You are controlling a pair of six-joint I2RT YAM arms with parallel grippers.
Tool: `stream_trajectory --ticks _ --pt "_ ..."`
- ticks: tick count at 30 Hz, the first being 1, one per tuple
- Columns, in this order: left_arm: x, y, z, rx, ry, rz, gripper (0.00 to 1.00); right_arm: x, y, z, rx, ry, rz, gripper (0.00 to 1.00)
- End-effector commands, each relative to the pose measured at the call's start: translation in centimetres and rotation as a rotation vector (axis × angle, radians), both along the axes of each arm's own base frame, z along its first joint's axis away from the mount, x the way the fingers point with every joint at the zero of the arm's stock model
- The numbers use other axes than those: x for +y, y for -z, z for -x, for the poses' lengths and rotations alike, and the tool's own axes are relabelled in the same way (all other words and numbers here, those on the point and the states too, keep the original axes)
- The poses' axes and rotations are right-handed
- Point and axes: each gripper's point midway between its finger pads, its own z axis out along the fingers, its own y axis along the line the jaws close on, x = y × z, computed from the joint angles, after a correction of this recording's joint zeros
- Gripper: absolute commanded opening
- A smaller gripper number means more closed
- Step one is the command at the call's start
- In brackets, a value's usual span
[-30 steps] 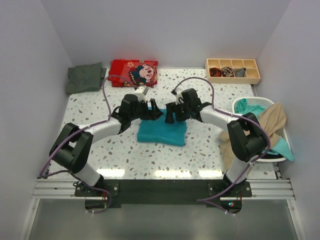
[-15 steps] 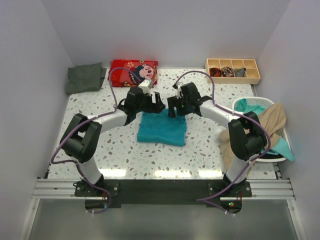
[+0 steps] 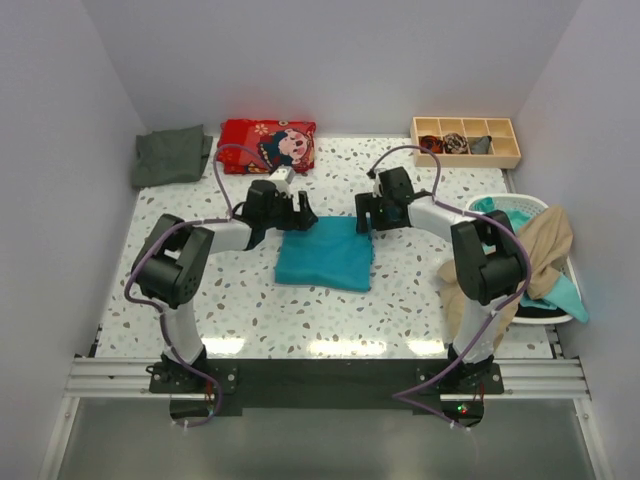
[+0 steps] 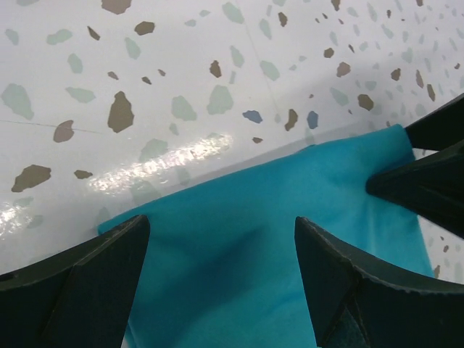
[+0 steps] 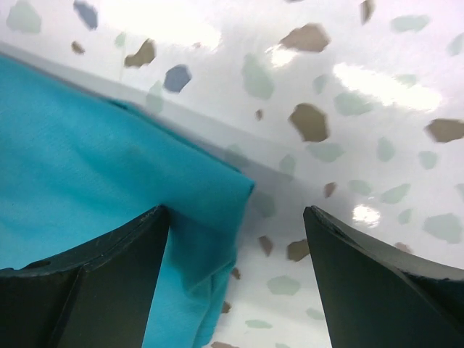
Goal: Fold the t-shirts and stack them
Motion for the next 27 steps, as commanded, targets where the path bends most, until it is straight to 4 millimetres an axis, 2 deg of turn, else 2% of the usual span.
stream_trajectory --ticks 1,2,4,7,9,10,12,13,16,18,19,20,21,22,23,24,25,27 --pt "0.7 0.7 -1.4 -0.046 0.015 0.014 0.86 -1.0 -0.4 -1.6 -0.044 0.031 -0.009 0.79" --pt "1.1 1.4 -1.5 -0.032 0.007 0.011 0.86 -1.0 -0.6 -1.8 -0.049 0.03 -0.009 0.79" --pt "1.3 1.6 -1.8 -0.036 0.006 0.017 0.86 -1.3 -1.3 -2.0 -0.069 0.04 -0.005 0.79" --pt "1.5 0.8 -2.3 -0.056 0.001 0.033 0.86 -1.9 -2.9 -2.1 -0.114 0.056 0.011 0.79" --pt "1.7 -0.4 -2.7 -0.08 -0.007 0.042 0.87 -2.3 -4.1 -2.1 -0.15 0.06 0.021 0.79" --pt "1.8 -1.0 -2.9 -0.092 -0.012 0.043 0.87 -2.6 -5.5 -2.0 -0.18 0.068 0.02 0.79" --pt "1.8 -3.1 -3.1 -0.125 -0.015 0.054 0.87 -3.2 -7.0 -2.0 -0.217 0.08 0.031 0.8" --pt "1.9 -3.9 -3.2 -0.139 -0.025 0.059 0.87 -3.4 -8.6 -1.8 -0.244 0.085 0.029 0.79" --pt "2.1 -7.9 -3.2 -0.193 -0.039 0.077 0.88 -4.1 -10.6 -1.1 -0.264 0.103 0.042 0.8" --pt "2.7 -8.0 -2.6 -0.165 -0.068 0.054 0.88 -4.6 -10.9 -0.8 -0.245 0.125 0.063 0.8" --pt "3.0 -8.8 -2.2 -0.17 -0.077 0.053 0.88 -5.4 -10.0 0.1 -0.195 0.147 0.099 0.79" --pt "3.3 -8.7 -1.7 -0.162 -0.083 0.044 0.88 -6.1 -9.8 0.3 -0.187 0.168 0.126 0.79" --pt "4.1 -7.6 -0.9 -0.141 -0.11 0.024 0.88 -6.4 -9.0 0.9 -0.163 0.176 0.141 0.79" --pt "4.3 -8.3 -0.2 -0.151 -0.112 0.03 0.88 -6.5 -8.4 1.4 -0.145 0.174 0.141 0.79" --pt "4.4 -7.9 0.5 -0.144 -0.111 0.03 0.88 -5.9 -8.3 1.8 -0.136 0.155 0.115 0.79" --pt "4.9 -6.6 1.7 -0.114 -0.117 0.022 0.88 -5.8 -7.3 2.6 -0.111 0.147 0.108 0.79" --pt "4.8 -7.2 2.3 -0.127 -0.113 0.032 0.88 -5.3 -7.2 2.8 -0.117 0.138 0.088 0.79" --pt "4.8 -5.9 4.2 -0.095 -0.097 0.042 0.88 -4.5 -7.1 3.6 -0.106 0.113 0.06 0.78"
